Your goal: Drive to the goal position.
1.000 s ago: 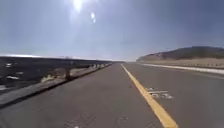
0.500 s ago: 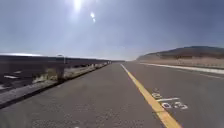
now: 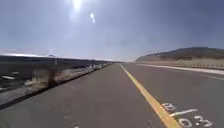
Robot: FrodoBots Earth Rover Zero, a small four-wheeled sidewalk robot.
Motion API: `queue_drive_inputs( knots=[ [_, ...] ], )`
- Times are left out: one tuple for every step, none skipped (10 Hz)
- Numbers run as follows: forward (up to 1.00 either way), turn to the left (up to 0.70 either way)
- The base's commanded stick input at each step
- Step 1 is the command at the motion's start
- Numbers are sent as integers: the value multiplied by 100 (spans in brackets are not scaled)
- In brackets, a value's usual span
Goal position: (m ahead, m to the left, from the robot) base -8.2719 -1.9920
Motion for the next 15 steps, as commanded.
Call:
queue_drive_inputs(
  knots=[
    [85,0],
    [85,0],
    [85,0],
    [85,0],
    [85,0],
    [85,0],
    [85,0],
    [85,0],
    [85,0],
    [85,0],
    [85,0],
    [85,0],
    [85,0],
    [85,0],
    [85,0]
  ],
)
